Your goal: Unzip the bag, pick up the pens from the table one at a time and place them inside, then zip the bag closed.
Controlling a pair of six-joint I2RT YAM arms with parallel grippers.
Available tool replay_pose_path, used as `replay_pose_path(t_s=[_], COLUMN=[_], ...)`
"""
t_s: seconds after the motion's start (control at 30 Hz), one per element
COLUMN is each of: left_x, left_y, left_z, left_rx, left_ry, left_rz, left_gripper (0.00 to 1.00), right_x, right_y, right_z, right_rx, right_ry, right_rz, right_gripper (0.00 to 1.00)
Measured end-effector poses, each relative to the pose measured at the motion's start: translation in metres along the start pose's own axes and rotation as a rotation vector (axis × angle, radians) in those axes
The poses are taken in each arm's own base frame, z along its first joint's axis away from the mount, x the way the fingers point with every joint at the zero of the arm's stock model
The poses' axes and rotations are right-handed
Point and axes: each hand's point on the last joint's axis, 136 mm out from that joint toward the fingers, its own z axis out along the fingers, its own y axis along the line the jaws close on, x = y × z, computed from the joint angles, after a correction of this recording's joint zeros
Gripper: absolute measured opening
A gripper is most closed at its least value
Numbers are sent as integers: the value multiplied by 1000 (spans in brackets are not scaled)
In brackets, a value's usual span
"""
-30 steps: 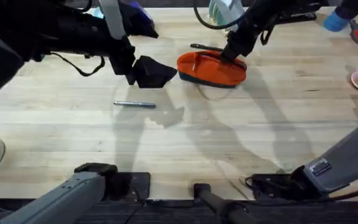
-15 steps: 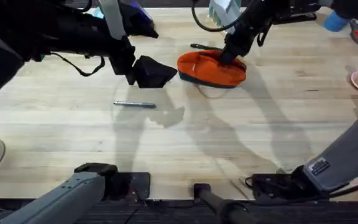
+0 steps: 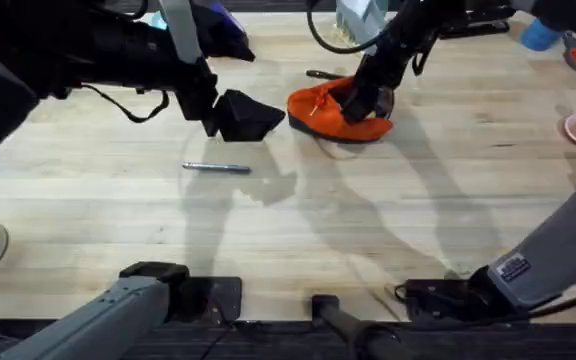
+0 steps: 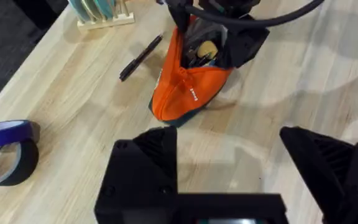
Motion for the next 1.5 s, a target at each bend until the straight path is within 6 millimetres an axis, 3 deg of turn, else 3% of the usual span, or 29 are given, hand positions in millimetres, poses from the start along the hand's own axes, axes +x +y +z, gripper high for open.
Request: replay_pose_path(t_s=[0.63, 1.07, 1.23, 1.5], left_x=[0, -1, -1, 3], left_y=[0, 1, 1, -2], left_z=[0, 0, 0, 0], left_rx=[0, -2, -2, 6], left_ry=[0, -2, -2, 11], left_rz=[0, 3, 3, 4], left_gripper=[993, 995, 994, 995], right_x=[-1, -19, -20, -17], right_y=[0, 8, 11, 14], right_z=[-4, -85, -97, -97], right_rx=[7, 138, 148, 134], right_ry=[-7, -168, -195, -189], right_rz=[19, 96, 165, 236], right_gripper=[996, 996, 996, 996])
